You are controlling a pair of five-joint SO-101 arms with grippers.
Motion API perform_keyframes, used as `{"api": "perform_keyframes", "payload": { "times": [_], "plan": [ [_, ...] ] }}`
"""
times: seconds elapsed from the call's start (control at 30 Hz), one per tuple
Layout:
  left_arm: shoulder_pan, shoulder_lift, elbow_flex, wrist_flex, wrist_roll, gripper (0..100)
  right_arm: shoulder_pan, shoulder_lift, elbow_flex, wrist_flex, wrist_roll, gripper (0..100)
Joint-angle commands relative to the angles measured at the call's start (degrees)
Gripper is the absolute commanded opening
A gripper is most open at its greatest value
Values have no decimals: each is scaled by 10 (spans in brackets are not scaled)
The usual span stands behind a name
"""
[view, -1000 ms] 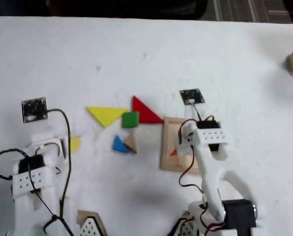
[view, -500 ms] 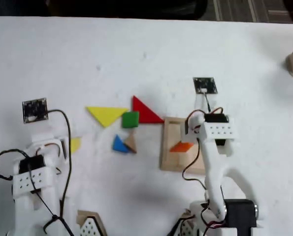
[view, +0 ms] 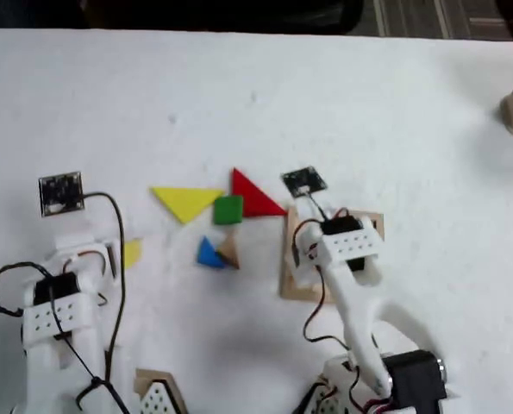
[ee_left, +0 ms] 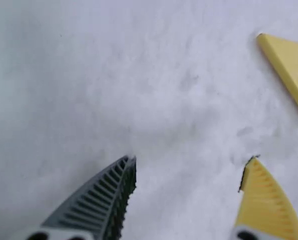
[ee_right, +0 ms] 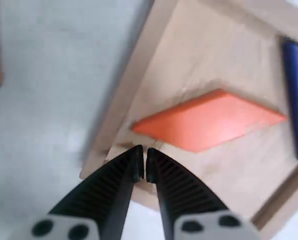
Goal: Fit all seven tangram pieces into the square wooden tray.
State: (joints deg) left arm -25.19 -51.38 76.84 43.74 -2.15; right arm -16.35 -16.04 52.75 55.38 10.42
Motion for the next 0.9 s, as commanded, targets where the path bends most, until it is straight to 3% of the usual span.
{"api": "perform_keyframes", "payload": {
  "times": [0.0, 0.17, 0.6, 0.87],
  "plan": [
    [6, -13, -6, -15, -4, 347, 0, 36, -6, -46, -25, 17],
    [6, -13, -6, -14, -4, 347, 33, 55, -62, -39, -32, 17],
    [6, -13, -5, -14, -4, 347, 34, 51, -116, -71, -33, 17],
    [6, -13, -5, -15, -4, 347, 78, -14, -96, 27, -27, 17]
  ]
}}
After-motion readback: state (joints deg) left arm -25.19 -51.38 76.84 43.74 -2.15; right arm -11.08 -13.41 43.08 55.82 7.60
